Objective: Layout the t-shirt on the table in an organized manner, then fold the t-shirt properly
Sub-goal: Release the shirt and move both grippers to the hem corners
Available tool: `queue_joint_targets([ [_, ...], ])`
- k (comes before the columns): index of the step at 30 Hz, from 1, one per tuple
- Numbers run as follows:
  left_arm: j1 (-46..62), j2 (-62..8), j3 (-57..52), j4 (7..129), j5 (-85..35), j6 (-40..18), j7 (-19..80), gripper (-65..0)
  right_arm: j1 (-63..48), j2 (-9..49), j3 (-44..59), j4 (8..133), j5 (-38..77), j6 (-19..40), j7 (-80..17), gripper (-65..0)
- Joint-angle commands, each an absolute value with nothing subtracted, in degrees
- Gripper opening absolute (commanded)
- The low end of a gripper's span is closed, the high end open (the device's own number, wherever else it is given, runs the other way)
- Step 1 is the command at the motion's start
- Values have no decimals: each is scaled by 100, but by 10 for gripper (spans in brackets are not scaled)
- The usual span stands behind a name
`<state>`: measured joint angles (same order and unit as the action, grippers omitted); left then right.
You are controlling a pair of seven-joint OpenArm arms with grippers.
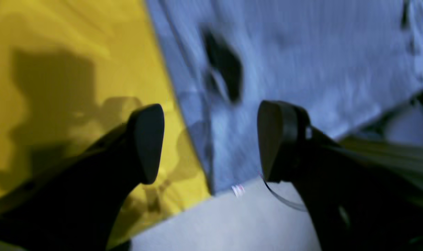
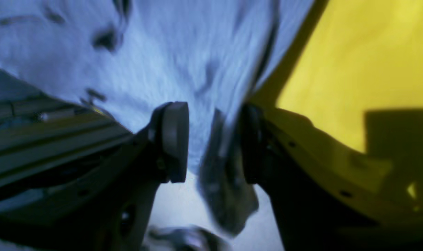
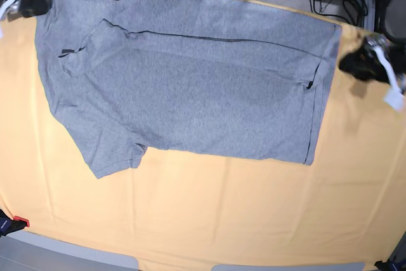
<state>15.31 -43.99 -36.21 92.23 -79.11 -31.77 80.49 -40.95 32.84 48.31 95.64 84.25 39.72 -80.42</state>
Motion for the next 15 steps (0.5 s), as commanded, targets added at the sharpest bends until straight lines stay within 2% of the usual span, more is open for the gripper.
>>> queue_joint_targets([
  [1, 1413, -4560, -3785, 9295, -7999, -3177, 8000, -220, -4128, 3437, 5037, 9640, 8500, 4000, -8000, -382],
  [7, 760, -4508, -3933, 9282, -7498, -3175, 8000, -220, -3946, 3454, 5725, 9640, 8500, 4000, -8000, -382],
  [15, -178, -4073, -3854, 8829, -6882, -3035, 7367, -220, -3903, 3446, 5813, 9640, 8500, 4000, -8000, -382],
])
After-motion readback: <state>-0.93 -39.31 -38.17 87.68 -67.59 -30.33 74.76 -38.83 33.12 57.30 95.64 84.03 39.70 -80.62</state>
